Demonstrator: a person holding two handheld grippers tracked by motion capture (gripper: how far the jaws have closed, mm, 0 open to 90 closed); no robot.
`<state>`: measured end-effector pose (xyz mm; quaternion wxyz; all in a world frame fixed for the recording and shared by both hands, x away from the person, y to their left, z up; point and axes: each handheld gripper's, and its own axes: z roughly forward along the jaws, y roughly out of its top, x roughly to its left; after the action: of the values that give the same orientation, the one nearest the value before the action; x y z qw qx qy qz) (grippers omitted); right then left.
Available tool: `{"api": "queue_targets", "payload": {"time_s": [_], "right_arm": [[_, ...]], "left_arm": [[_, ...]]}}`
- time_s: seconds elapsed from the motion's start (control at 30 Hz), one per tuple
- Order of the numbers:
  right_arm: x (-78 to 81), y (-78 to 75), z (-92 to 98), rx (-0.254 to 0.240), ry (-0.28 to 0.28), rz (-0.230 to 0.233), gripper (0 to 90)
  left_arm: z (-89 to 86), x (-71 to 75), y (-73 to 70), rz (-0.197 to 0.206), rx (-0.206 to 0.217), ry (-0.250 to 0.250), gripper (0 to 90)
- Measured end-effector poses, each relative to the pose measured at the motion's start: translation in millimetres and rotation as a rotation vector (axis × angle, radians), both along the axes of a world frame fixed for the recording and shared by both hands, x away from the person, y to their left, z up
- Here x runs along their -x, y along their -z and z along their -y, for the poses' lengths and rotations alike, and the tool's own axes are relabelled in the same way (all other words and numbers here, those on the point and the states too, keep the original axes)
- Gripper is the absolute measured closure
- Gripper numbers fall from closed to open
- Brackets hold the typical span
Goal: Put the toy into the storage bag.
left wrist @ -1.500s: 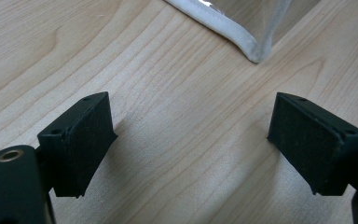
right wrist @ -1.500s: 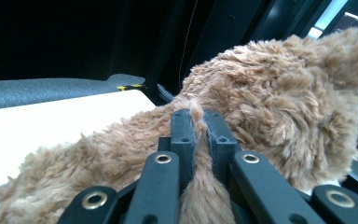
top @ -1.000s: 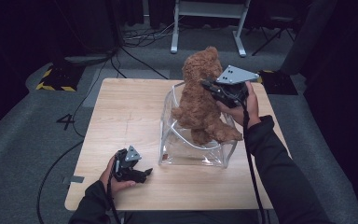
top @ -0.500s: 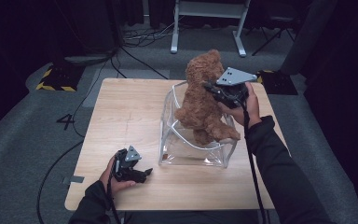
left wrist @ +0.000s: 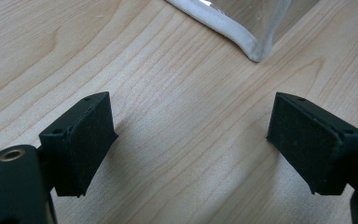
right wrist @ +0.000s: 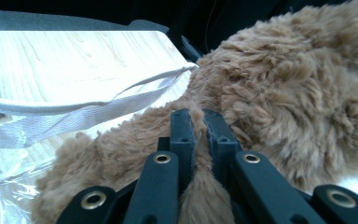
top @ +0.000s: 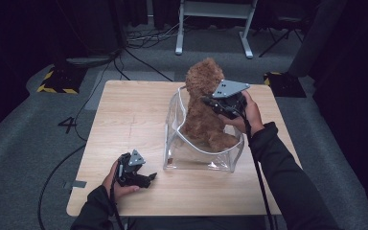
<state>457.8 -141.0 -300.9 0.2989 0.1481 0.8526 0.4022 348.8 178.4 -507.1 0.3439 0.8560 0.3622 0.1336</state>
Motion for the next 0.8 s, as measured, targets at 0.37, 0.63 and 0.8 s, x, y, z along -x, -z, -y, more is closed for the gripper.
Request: {"api": "queue_targets", "payload": {"time_s": [0.37,0.63,0.8], "right_arm": [[2.4,3.3,0.3,0.023,-0.037,-0.055,82.7],[4.9,5.8,-0.1,0.068,-0.063,-0.092,81.9],[6.6,9.6,-1.1,0.101,-0.08,-0.122,81.1]], "left_arm": [[0.0,0.1,0.0,0.0,0.0,0.0,14.7],[0.0,0.1,0.0,0.0,0.0,0.0,14.7],[0.0,0.1,0.0,0.0,0.0,0.0,14.7]]}}
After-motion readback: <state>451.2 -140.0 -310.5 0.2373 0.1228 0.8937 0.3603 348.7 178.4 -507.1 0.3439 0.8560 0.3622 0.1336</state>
